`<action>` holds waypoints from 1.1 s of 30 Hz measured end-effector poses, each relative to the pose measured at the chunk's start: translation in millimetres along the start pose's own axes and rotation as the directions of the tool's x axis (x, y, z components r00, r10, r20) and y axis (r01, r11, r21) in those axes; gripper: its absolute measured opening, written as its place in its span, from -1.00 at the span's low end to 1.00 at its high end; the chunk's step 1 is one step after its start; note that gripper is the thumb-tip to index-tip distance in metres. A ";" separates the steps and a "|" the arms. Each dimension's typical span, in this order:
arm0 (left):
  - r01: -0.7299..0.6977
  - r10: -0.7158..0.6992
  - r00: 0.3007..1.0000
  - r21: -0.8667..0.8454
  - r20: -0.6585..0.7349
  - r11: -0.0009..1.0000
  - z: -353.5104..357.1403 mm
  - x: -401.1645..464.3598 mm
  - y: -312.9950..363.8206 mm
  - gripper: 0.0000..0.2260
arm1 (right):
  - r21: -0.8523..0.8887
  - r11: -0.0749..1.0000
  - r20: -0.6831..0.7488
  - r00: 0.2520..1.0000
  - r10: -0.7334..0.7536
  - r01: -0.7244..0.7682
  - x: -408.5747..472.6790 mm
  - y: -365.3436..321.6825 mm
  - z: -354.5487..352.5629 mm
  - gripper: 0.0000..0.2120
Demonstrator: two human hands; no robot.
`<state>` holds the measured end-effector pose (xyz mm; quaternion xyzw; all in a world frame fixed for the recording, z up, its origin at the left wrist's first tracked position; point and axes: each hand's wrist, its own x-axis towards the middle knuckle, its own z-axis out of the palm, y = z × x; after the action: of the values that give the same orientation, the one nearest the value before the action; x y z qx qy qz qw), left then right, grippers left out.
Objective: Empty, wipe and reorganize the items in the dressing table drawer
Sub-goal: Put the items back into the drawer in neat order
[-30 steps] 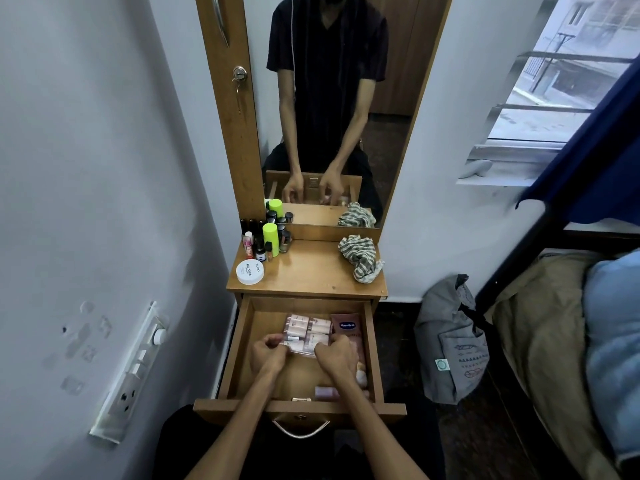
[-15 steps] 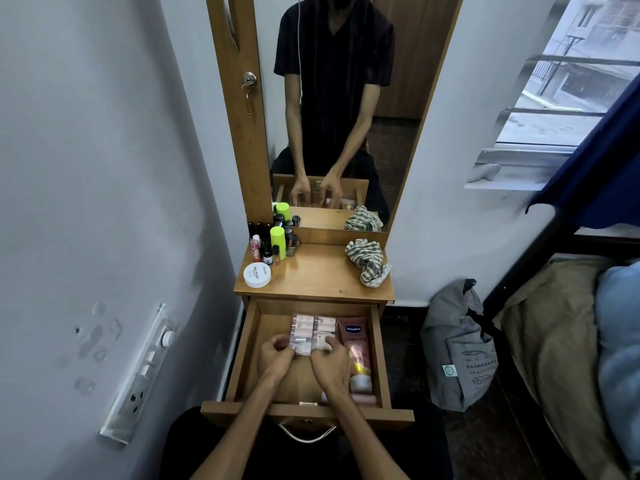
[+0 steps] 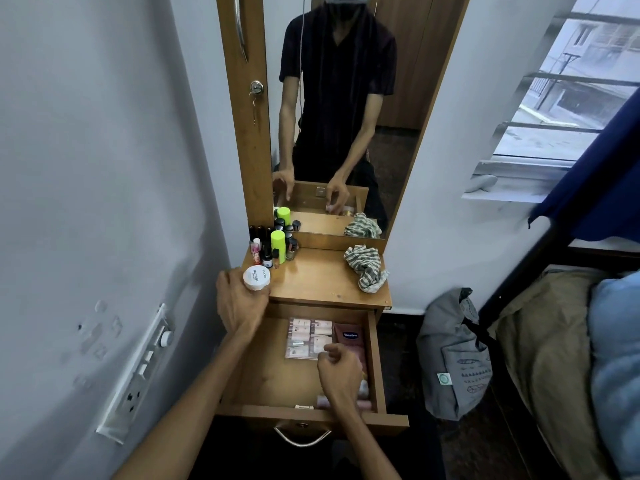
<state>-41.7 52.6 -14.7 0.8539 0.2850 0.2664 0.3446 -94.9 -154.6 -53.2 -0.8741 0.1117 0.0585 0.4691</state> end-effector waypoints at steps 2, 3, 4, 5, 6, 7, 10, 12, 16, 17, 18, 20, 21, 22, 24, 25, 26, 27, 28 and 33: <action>-0.037 0.029 0.995 0.077 0.100 0.996 2.9 19.8 -0.3 -0.31 | -0.030 0.999 -0.030 0.999 -0.040 0.039 -6.0 -2.4 -1.9 -0.85; -0.041 0.025 0.988 0.102 0.150 0.994 4.6 27.5 0.1 -0.26 | -0.036 0.998 -0.039 0.997 -0.060 0.059 -8.4 -2.8 -1.6 -0.87; -0.044 0.021 0.982 0.120 0.190 0.992 7.5 33.5 -0.5 -0.24 | -0.040 0.996 -0.046 0.996 -0.082 0.080 -10.2 -3.4 -2.0 -0.87; -0.051 0.022 0.976 0.127 0.218 0.991 10.8 37.3 -1.0 -0.23 | -0.043 0.995 -0.046 0.994 -0.096 0.094 -11.1 -3.1 -1.9 -0.85; -0.060 0.029 0.972 0.126 0.232 0.990 13.6 38.9 -2.0 -0.23 | -0.041 0.994 -0.039 0.994 -0.105 0.103 -11.6 -3.0 -2.3 -0.82; -0.071 0.043 0.972 0.117 0.233 0.991 16.0 39.1 -2.4 -0.24 | -0.030 0.994 -0.030 0.994 -0.102 0.101 -11.4 -2.9 -3.3 -0.80; -0.082 0.065 0.977 0.079 0.202 0.993 20.6 38.1 -5.4 -0.33 | 0.003 0.997 -0.026 0.997 -0.078 0.078 -7.8 -1.2 -4.4 -0.79; -0.071 0.060 0.980 0.054 0.188 0.996 19.4 33.9 -6.0 -0.34 | 0.009 0.997 -0.032 0.997 -0.073 0.073 -7.4 -1.2 -5.5 -0.80; -0.085 0.095 0.987 -0.079 0.132 0.993 5.9 8.1 -1.9 -0.42 | 0.081 0.991 -0.064 0.992 -0.106 0.111 -6.5 -3.4 -8.0 -0.80; -0.106 0.121 0.982 -0.109 0.144 0.988 2.3 -0.9 -1.7 -0.43 | 0.117 0.987 -0.076 0.992 -0.101 0.109 -5.6 -3.1 -7.3 -0.79; -0.132 0.152 0.974 -0.127 0.168 0.983 0.7 -10.7 -3.0 -0.42 | 0.153 0.983 -0.081 0.993 -0.091 0.103 -3.1 -0.8 -5.0 -0.78; -0.177 0.204 0.949 -0.130 0.238 0.976 0.0 -31.7 -7.5 -0.39 | 0.237 0.969 -0.049 0.997 -0.065 0.075 -0.8 2.0 -2.0 -0.82; -0.209 0.236 0.932 -0.125 0.275 0.970 1.0 -43.4 -9.4 -0.39 | 0.287 0.956 -0.022 0.998 -0.055 0.059 0.1 2.9 -1.3 -0.85; -0.256 0.282 0.908 -0.124 0.309 0.959 2.8 -55.7 -12.3 -0.41 | 0.349 0.936 0.014 0.999 -0.045 0.037 0.4 2.4 -1.2 -0.89; -0.354 0.384 0.847 -0.149 0.367 0.923 6.6 -80.7 -13.8 -0.47 | 0.440 0.898 0.098 0.995 -0.021 -0.024 2.5 2.5 -1.2 -0.89; -0.377 0.413 0.819 -0.170 0.399 0.910 9.4 -91.9 -15.3 -0.49 | 0.452 0.891 0.124 0.992 -0.018 -0.041 3.8 3.6 0.0 -0.86; -0.379 0.425 0.794 -0.191 0.434 0.905 12.6 -101.7 -16.3 -0.49 | 0.446 0.894 0.135 0.991 -0.016 -0.047 4.0 4.2 0.8 -0.83; -0.364 0.416 0.777 -0.202 0.473 0.909 16.2 -109.6 -18.0 -0.47 | 0.405 0.913 0.120 0.993 -0.010 -0.040 3.1 5.0 0.7 -0.82; -0.344 0.399 0.762 -0.203 0.510 0.917 20.4 -115.8 -20.8 -0.45 | 0.345 0.938 0.084 0.996 0.010 -0.038 1.6 5.1 -0.4 -0.84; -0.310 0.333 0.683 -0.154 0.650 0.938 34.9 -120.8 -24.7 -0.36 | 0.194 0.969 -0.105 0.979 0.175 -0.152 0.3 7.8 -6.5 -0.90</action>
<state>-110.4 -28.8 -85.9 0.9229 -0.0155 0.0041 0.3848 -96.6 -164.3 -55.9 -0.8164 0.2168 0.0332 0.5343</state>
